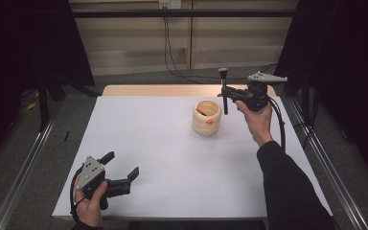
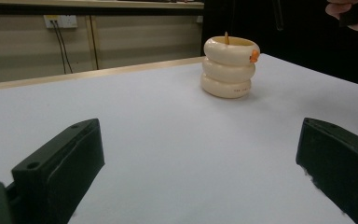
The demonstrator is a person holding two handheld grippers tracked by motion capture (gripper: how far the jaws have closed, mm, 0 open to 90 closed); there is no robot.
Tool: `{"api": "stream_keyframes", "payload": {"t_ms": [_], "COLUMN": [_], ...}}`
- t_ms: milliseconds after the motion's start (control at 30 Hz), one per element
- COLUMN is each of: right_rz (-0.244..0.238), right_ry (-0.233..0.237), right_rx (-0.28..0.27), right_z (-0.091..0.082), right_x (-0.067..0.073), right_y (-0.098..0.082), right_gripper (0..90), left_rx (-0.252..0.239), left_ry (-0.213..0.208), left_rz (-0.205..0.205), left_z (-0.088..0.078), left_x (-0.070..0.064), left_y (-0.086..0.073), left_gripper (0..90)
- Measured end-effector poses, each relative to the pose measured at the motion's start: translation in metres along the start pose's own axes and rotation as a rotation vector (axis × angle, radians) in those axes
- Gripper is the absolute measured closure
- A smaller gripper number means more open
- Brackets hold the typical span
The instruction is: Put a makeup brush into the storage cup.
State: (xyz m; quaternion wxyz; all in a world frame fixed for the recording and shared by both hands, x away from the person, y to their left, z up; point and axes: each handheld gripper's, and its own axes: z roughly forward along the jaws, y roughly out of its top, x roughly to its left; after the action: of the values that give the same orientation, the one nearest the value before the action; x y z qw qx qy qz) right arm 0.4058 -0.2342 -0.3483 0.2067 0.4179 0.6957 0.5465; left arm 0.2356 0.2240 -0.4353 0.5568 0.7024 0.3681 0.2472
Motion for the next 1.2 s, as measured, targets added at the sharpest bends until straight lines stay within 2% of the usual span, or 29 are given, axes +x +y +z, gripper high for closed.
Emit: {"api": "stream_keyframes", "payload": {"t_ms": [267, 533, 867, 933, 1200], "right_rz": [-0.008, -0.018, -0.01, -0.008, -0.007], "right_ry": [0.018, 0.029, 0.035, 0.034, 0.027], "right_rx": [0.013, 0.017, 0.049, 0.05, 0.067], "right_z": [0.015, 0.031, 0.047, 0.048, 0.053], "right_x": [0.005, 0.013, 0.012, 0.011, 0.009], "right_y": [0.008, 0.017, 0.004, 0.002, -0.004], "right_gripper": [79.1, 79.1, 79.1, 79.1, 79.0], "left_rx": [-0.008, -0.007, -0.006, -0.004, -0.006], "left_ry": [-0.007, -0.01, -0.012, -0.003, -0.011], "left_rz": [-0.008, 0.002, -0.001, -0.001, -0.001], "left_z": [0.0, 0.0, 0.0, 0.0, 0.0], "left_x": [0.0, 0.0, 0.0, 0.0, 0.001], "left_y": [0.0, 0.0, 0.0, 0.0, 0.0], "left_gripper": [0.7, 0.7, 0.6, 0.7, 0.6]}}
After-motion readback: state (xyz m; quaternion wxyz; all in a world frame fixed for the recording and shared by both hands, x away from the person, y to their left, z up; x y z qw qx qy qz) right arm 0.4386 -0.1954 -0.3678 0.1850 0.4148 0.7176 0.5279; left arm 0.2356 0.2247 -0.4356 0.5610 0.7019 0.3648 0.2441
